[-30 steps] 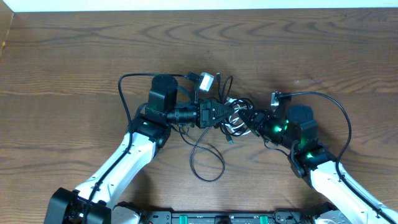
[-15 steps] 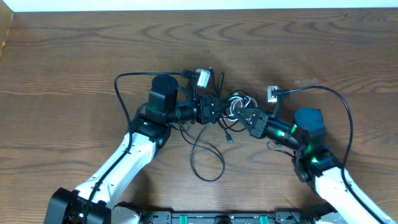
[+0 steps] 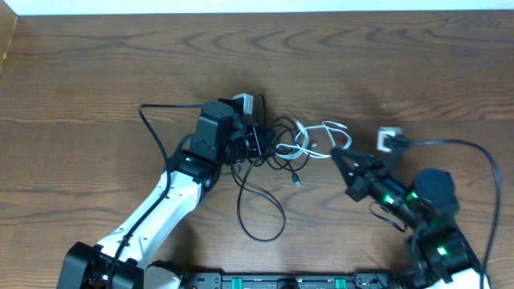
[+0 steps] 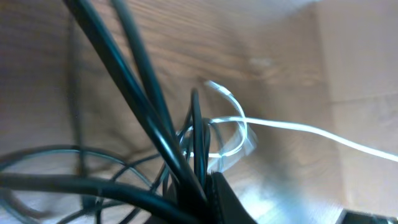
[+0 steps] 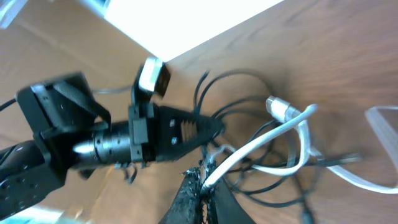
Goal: Untangle cables
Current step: 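Pull the white cable rightward with the right gripper, stretching it out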
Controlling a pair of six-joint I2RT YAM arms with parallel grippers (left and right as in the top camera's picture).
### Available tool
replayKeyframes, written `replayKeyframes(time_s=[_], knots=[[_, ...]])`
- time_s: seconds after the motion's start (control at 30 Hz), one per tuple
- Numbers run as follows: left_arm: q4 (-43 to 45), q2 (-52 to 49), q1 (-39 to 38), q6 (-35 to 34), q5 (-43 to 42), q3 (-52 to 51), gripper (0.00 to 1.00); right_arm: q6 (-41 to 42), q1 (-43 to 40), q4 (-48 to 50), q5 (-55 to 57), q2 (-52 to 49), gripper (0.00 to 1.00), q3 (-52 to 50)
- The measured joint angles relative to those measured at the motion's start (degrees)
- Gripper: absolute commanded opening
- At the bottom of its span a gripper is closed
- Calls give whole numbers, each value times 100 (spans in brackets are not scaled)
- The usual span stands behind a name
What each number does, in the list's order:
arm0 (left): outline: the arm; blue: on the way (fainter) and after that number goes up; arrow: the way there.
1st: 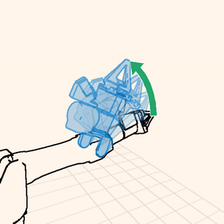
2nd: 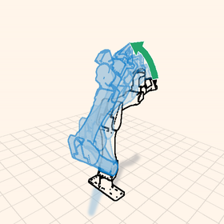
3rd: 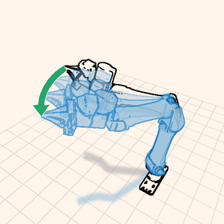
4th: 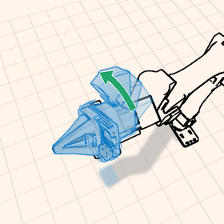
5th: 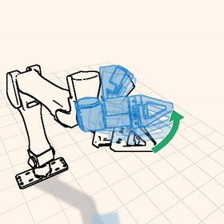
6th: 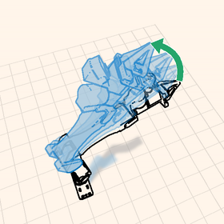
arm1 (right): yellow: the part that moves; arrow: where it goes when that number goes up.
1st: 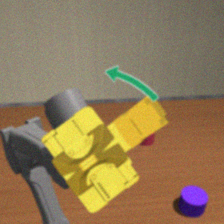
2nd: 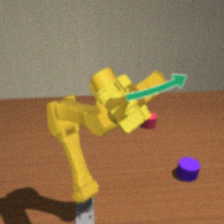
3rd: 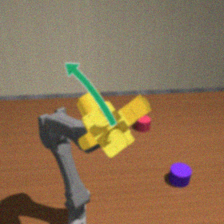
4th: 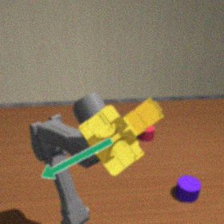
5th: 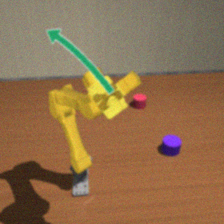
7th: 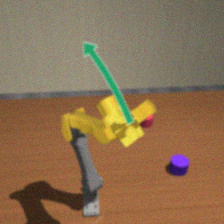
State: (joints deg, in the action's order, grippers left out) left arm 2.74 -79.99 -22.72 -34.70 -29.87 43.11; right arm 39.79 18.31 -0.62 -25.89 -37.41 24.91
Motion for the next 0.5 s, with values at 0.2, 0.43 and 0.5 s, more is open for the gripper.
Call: replayKeyframes(time_s=[0.2,0.43,0.5], knots=[[-553,0,0,0,811,0,8,-238,-564,-660,553,970,1,0],[-1032,0,0,0,1725,0,8,-367,-1281,-1128,1084,1493,1,0],[-1154,0,0,0,1945,0,8,-448,-1475,-1198,1222,1521,1,0]])
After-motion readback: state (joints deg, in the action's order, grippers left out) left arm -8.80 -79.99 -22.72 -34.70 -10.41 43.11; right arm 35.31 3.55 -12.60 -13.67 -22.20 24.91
